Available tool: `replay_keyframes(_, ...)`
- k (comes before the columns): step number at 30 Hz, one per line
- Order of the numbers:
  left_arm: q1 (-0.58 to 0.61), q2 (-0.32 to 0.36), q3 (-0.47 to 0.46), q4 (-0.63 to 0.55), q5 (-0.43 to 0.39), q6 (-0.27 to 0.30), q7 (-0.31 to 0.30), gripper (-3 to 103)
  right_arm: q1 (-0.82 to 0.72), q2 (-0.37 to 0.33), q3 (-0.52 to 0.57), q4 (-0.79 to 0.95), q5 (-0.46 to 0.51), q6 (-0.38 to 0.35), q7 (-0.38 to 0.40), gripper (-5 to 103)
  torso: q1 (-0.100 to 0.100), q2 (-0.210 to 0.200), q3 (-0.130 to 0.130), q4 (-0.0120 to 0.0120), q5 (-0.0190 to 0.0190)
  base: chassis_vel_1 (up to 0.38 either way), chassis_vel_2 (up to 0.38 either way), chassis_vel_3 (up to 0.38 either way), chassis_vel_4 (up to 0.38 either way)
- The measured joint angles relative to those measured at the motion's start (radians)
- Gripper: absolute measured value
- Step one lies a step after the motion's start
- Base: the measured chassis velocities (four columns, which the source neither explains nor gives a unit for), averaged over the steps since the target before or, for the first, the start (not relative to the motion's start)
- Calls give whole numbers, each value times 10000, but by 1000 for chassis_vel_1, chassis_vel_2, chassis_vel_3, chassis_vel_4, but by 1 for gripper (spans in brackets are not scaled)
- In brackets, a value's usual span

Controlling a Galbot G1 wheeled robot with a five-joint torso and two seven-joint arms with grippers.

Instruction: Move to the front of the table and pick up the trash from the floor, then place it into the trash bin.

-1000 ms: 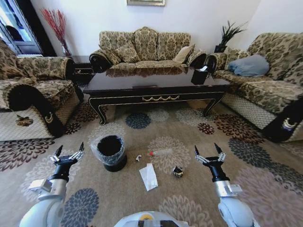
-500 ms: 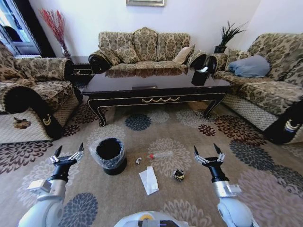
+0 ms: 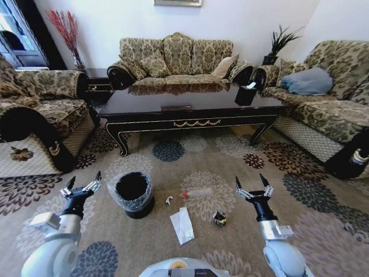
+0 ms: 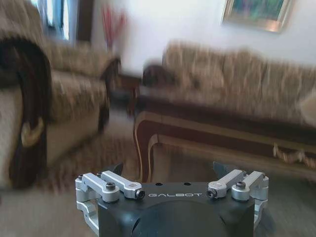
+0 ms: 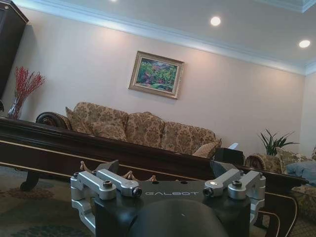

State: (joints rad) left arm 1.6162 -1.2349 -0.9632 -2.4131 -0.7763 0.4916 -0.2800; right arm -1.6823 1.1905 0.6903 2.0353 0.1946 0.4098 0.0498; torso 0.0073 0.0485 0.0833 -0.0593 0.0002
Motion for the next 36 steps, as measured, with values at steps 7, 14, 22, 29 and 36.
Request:
replay_keyframes(7,-956,1281,302,694,-1727,2254,-1098,100,137,52,-209,-67,-416,-188,266,100,0,0,1,1,-6,0,0,0,0)
replay_keyframes(14,-1616,1624,1242,2118,-2454,2570,-1756,100,154,65,-337,-146,-685,-399,434,100,0,-1,1,1,-3,0,0,0,0)
replay_keyframes(22,-2410,1293,2304,3907,-2084,2522,-1714,100,164,212,-496,-418,-896,-439,460,100,0,-1,1,1,-2,0,0,0,0)
replay_keyframes(29,-3219,1178,2860,4907,-1891,2481,-1537,100,130,298,-490,-579,-980,-439,547,100,0,-1,1,2,-3,0,0,0,0)
replay_keyframes(36,-4027,1039,3485,5867,-2023,2448,-1647,100,115,436,-477,-723,-993,-461,622,100,1,-1,1,1,-2,0,0,0,0)
